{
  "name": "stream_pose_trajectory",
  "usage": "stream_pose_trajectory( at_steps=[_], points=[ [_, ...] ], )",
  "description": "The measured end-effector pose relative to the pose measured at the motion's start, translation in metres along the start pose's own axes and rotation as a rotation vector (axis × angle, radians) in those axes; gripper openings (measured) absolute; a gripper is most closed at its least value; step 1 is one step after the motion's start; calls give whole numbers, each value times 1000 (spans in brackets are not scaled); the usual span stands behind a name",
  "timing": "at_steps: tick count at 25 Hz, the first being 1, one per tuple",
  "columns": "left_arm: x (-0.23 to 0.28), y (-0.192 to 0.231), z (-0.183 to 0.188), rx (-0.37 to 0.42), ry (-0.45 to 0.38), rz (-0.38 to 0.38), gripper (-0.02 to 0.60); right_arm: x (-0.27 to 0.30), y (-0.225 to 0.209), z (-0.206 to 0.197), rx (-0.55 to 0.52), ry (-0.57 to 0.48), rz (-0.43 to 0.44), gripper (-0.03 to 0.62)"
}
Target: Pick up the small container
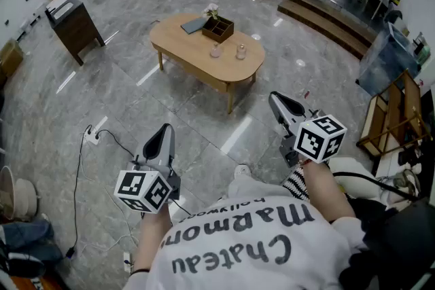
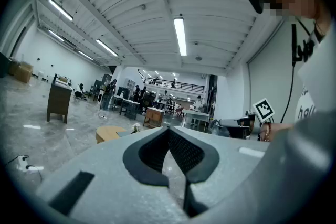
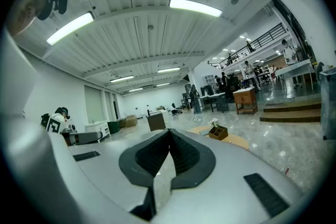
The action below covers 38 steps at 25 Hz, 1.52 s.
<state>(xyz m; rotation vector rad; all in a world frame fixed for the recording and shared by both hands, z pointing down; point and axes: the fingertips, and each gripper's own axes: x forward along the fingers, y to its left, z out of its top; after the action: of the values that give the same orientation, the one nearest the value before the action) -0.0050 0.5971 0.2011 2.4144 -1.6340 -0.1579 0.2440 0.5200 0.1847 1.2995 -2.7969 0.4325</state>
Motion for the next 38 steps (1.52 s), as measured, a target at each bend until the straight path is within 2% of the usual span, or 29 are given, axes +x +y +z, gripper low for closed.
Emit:
stream_pose_trajectory(
  at_steps=[7, 21, 28, 33, 38],
  points=[
    [0, -8, 1, -1, 6, -13, 14, 0, -5, -4, 25, 2, -10, 14],
    [-1, 2, -4, -17, 26, 12, 14, 17, -4, -13, 62, 39, 2, 14],
    [5, 24, -20, -60, 54, 81, 14, 29, -28, -23, 100, 87, -38, 14],
    [24, 47, -23, -68, 56, 110, 14, 56, -54, -21, 161, 72, -44, 14],
    [62, 63, -10, -51, 33, 105, 14, 108, -74, -14, 168, 72, -6, 14]
  ],
)
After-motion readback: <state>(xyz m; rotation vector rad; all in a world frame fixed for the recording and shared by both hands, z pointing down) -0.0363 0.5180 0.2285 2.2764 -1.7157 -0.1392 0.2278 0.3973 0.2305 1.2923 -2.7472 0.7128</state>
